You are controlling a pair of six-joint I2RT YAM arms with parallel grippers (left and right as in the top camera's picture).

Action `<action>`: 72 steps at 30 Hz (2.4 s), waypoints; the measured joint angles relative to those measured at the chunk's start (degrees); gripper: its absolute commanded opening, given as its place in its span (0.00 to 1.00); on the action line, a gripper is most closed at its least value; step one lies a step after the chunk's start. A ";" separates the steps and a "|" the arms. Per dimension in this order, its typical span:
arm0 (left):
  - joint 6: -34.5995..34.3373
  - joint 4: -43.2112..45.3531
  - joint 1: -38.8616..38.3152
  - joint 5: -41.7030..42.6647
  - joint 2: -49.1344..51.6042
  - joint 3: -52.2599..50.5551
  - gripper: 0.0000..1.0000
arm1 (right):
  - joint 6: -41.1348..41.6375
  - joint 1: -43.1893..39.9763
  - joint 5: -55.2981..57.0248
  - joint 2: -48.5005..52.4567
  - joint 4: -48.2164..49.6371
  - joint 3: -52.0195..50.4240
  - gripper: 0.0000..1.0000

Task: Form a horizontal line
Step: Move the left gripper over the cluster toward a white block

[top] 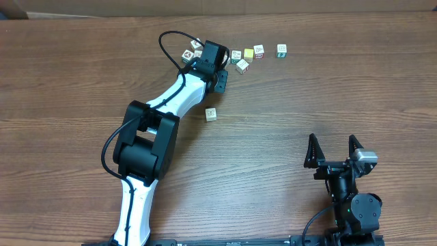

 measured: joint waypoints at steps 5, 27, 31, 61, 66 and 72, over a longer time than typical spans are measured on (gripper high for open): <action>-0.09 0.00 0.00 0.33 0.00 0.00 0.49 | 0.00 0.00 0.00 0.00 0.00 0.00 1.00; -1.68 0.39 0.00 0.72 0.00 0.00 0.42 | 0.00 0.00 0.02 0.00 0.02 0.00 1.00; -1.97 0.39 0.00 0.72 0.00 0.00 0.29 | 0.00 0.00 -0.02 0.00 0.02 0.00 1.00; -11.41 -12.37 0.02 11.72 -5.73 0.00 0.50 | 0.00 0.00 0.00 0.00 0.00 0.00 1.00; -12.41 -12.44 0.02 11.65 -5.88 0.00 0.45 | 0.00 0.00 0.00 0.00 0.00 0.00 1.00; -13.18 -10.29 0.04 11.39 -5.88 0.00 0.04 | -0.02 0.00 0.00 0.00 0.00 0.00 1.00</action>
